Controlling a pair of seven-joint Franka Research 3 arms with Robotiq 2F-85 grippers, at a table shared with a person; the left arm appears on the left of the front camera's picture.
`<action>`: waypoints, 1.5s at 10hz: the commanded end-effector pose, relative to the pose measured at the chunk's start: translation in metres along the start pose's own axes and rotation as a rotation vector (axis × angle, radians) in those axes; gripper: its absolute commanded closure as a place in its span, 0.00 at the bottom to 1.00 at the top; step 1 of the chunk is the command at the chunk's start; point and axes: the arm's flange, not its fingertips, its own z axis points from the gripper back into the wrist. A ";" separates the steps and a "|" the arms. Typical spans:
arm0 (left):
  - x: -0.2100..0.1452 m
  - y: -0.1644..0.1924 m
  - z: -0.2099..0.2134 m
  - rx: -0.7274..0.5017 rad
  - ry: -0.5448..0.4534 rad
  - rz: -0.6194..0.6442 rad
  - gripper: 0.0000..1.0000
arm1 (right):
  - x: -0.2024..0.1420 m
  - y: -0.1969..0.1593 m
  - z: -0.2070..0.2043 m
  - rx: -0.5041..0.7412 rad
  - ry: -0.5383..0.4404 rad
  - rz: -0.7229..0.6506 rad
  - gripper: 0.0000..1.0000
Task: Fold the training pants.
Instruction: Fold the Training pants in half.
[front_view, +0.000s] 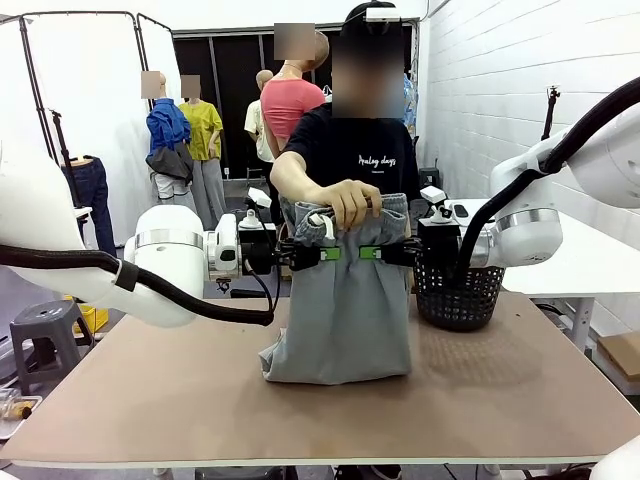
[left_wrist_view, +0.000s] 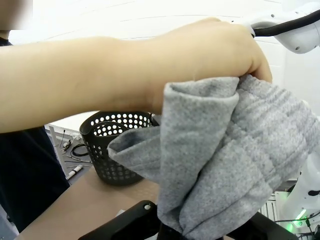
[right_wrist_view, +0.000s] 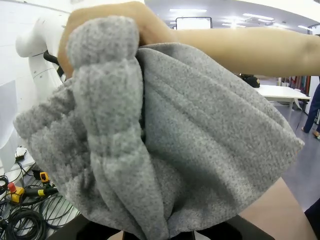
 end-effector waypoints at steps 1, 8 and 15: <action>0.003 -0.003 -0.002 0.005 0.008 -0.012 1.00 | 0.001 0.003 0.000 0.004 -0.018 0.005 1.00; 0.003 -0.003 -0.002 0.005 0.008 -0.012 1.00 | 0.001 0.003 0.000 0.004 -0.018 0.005 1.00; 0.003 -0.003 -0.002 0.005 0.008 -0.012 1.00 | 0.001 0.003 0.000 0.004 -0.018 0.005 1.00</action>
